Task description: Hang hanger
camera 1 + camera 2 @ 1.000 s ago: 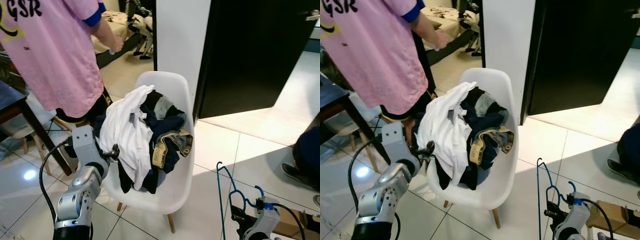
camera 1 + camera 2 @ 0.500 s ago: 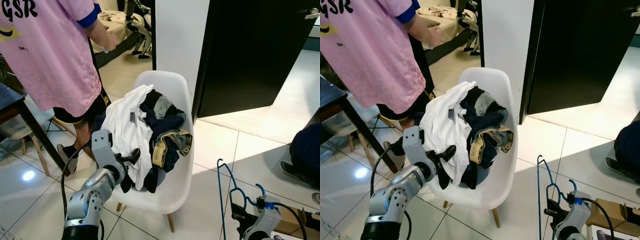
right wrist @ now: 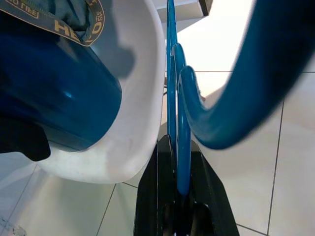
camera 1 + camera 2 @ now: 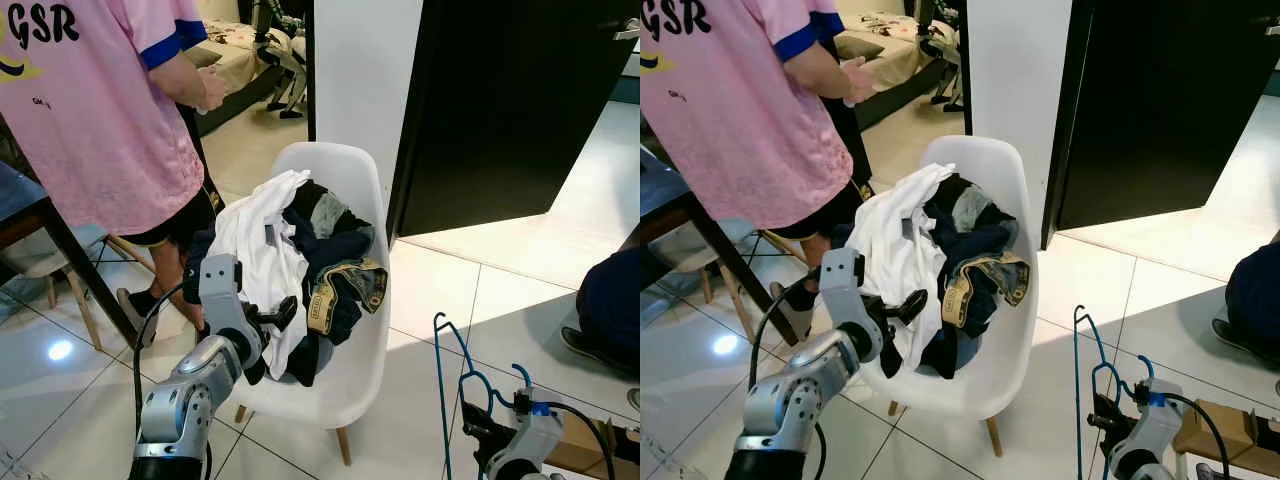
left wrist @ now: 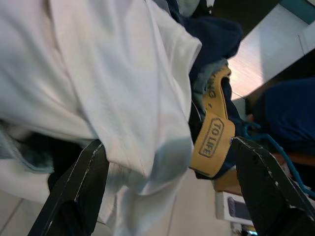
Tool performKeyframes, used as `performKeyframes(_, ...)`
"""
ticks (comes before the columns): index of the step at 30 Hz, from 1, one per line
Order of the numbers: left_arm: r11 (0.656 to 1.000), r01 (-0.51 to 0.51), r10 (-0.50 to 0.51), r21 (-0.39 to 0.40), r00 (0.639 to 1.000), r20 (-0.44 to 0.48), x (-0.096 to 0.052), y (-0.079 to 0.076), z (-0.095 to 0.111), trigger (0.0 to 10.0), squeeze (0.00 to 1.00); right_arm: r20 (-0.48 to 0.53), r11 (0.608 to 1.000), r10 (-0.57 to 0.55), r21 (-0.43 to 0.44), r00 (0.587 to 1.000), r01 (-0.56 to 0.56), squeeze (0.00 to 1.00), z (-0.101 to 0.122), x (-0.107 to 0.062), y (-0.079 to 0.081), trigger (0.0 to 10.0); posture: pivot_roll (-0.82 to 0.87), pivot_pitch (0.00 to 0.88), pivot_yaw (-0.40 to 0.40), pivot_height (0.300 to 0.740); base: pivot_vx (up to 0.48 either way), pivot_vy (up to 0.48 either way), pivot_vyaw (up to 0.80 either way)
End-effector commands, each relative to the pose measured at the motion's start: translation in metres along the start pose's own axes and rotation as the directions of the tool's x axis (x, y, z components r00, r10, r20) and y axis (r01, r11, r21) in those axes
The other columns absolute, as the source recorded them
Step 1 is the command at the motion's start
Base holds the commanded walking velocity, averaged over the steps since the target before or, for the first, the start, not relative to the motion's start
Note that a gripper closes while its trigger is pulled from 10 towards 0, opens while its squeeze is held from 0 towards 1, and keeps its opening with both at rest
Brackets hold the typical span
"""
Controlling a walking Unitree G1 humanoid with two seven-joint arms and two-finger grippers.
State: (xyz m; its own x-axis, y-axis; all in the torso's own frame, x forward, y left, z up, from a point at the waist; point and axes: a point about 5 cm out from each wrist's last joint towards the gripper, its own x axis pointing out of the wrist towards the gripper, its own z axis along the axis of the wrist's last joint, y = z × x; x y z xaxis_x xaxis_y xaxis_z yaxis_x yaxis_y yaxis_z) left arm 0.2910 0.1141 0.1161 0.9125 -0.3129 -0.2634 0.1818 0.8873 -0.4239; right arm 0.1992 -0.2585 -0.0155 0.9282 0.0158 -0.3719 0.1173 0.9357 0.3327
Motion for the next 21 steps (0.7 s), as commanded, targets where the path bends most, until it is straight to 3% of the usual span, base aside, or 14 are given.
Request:
performKeyframes(1,0.999,0.033,-0.033,-0.01,0.999,-0.017,-0.003,-0.002,0.0,10.0,0.0,-0.012,1.0,0.003,0.015,1.0,-0.003,0.0,-0.003,-0.001,0.004,10.0,-0.02,0.0,0.038,0.74,0.0,0.0,0.0)
performKeyframes(6,0.989,0.143,-0.144,-0.022,0.989,-0.023,-0.008,-0.019,0.006,10.0,0.0,-0.014,1.0,0.003,0.015,1.0,-0.003,0.0,-0.002,-0.002,0.004,10.0,-0.02,0.0,0.035,0.74,0.0,0.0,0.0)
performKeyframes(11,0.986,0.165,-0.165,-0.003,0.986,-0.015,-0.009,-0.025,0.008,10.0,0.0,-0.015,1.0,0.003,0.015,1.0,-0.003,0.0,-0.001,-0.002,0.005,10.0,-0.02,0.0,0.033,0.74,0.0,0.0,0.0)
performKeyframes(21,1.0,-0.003,0.002,-0.017,1.0,-0.025,-0.007,0.0,0.006,10.0,0.0,-0.016,1.0,-0.001,0.016,1.0,0.001,0.0,0.0,-0.003,0.006,10.0,-0.02,0.0,0.037,0.74,0.0,0.0,0.0)
